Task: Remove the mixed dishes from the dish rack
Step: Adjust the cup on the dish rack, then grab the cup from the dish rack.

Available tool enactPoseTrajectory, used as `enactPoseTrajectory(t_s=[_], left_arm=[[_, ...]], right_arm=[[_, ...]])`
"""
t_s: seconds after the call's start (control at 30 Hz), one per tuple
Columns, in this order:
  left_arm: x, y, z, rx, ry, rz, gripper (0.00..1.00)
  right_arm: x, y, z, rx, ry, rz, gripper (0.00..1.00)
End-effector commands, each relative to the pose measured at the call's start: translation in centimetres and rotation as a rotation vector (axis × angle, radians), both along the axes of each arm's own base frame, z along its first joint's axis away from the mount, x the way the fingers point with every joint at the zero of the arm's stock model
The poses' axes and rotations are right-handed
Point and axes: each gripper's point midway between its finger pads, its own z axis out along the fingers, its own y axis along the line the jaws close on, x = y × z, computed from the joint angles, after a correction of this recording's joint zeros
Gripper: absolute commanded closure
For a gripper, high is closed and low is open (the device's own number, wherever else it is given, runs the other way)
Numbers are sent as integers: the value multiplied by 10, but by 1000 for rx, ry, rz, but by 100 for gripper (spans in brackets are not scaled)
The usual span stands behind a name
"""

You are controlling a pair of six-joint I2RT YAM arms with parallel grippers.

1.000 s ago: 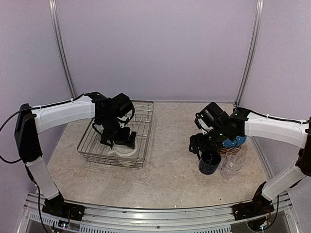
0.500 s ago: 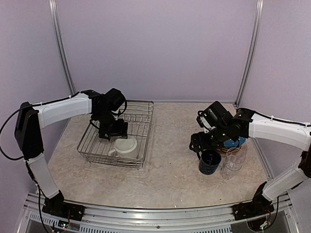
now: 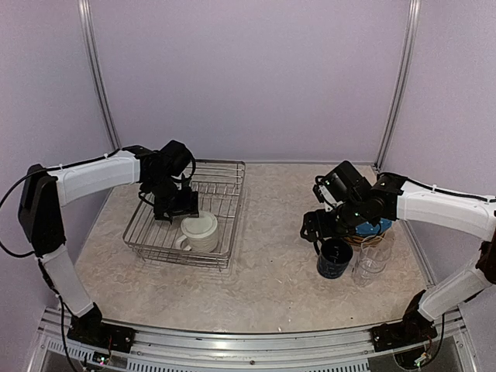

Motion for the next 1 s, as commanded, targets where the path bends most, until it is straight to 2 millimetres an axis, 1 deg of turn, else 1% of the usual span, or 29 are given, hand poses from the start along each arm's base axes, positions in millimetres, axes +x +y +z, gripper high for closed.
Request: enactPoseTrajectory(t_s=[0.0,0.03,0.07,0.1,0.2,0.23,0.33,0.4,0.57,0.63,0.7,0.8,0.97], left_arm=[[-19,5,22,-49,-34,-11,12],[-25,4,29,-66,-47,-22,6],[-31,3,30,-88,-41,-34,3],[-38,1,36,-119,-46,-52,2],[-55,-4,36,-188,-26,-101,1],[-60,-7,37,-213,-27,-129,3],[-68,-6,30,-233,-8,-171,23],[-69,-4,25,-219,0,-190,29],[-68,-6,21,-222,4,-245,32],[-70,-7,16,-216,17,-254,36],[-71,-8,8,-190,31,-262,42],[-72,-5,-5,-130,56,-252,47],[-74,-1,-21,-45,69,-242,46]], right_arm=[[-1,4,2,27,-9,0,13],[-1,5,1,29,-8,0,13],[-1,5,1,30,-9,2,13],[-1,6,0,31,-9,4,13],[1,8,-1,32,-10,9,13],[2,10,0,38,-13,12,13],[4,16,5,61,-29,26,13],[4,19,8,74,-33,35,13],[3,16,12,77,-41,29,13],[2,14,13,82,-46,21,13],[1,12,15,89,-51,15,13],[0,11,18,102,-58,12,13],[0,13,18,111,-60,14,13]])
